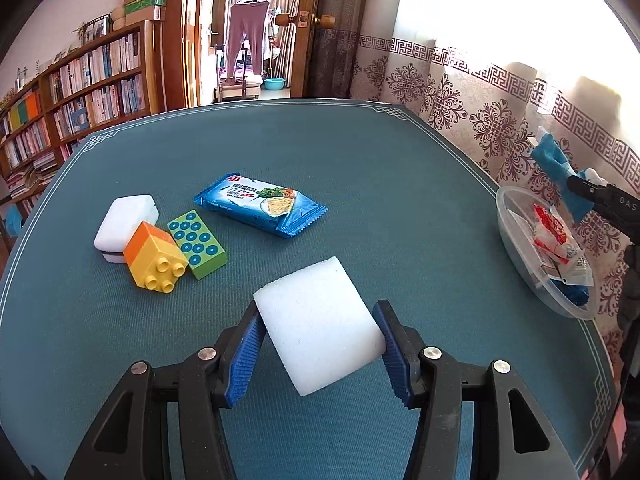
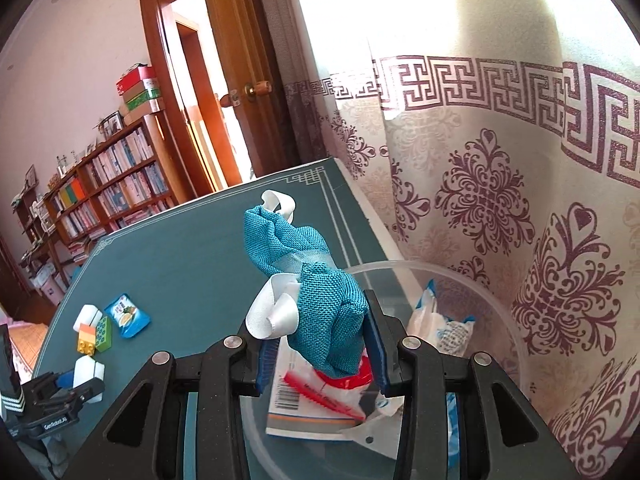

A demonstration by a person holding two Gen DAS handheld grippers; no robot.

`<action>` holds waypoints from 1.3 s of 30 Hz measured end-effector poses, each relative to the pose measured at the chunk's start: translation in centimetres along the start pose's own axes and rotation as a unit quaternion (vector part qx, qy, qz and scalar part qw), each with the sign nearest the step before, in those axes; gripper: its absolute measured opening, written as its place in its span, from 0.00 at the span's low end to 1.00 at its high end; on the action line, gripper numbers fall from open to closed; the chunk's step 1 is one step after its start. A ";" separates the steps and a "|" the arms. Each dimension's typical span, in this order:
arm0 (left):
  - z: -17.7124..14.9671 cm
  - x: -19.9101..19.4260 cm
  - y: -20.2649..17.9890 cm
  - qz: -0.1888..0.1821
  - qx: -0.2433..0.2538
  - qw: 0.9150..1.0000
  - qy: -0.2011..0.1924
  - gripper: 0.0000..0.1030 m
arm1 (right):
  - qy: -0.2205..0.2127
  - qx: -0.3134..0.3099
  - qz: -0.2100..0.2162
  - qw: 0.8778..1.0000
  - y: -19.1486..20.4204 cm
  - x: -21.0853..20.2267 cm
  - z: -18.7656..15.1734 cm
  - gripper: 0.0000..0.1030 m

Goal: Organize objects
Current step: 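Carry the blue cloth into the clear bowl and open the right gripper, then lower the white sponge into the clear bowl and open the left gripper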

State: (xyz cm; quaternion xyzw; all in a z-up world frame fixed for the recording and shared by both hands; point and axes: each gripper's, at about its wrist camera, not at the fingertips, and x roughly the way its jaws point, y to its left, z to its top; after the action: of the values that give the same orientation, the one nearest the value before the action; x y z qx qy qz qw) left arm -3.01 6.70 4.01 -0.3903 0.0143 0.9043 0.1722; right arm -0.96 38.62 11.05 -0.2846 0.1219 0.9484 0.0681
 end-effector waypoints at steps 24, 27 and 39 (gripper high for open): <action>0.5 0.4 -2.3 -0.012 0.019 1.000 0.005 0.56 | 0.006 -0.006 -0.061 0.998 -2.1 2.1 0.2 0.54; 0.5 0.3 -2.6 -0.016 0.022 1.000 0.005 0.56 | -0.015 -0.015 -0.071 0.997 -1.5 0.8 -0.2 0.54; 1.4 0.2 -7.2 -0.058 0.056 0.997 0.000 0.56 | -0.044 -0.030 -0.058 0.997 -0.4 -4.0 -3.2 0.54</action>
State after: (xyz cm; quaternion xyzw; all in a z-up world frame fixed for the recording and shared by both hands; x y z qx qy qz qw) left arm -1.80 13.73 5.58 -0.3799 0.0418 0.8907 0.2461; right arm 4.05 37.89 10.62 -0.2512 0.0734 0.9577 0.1201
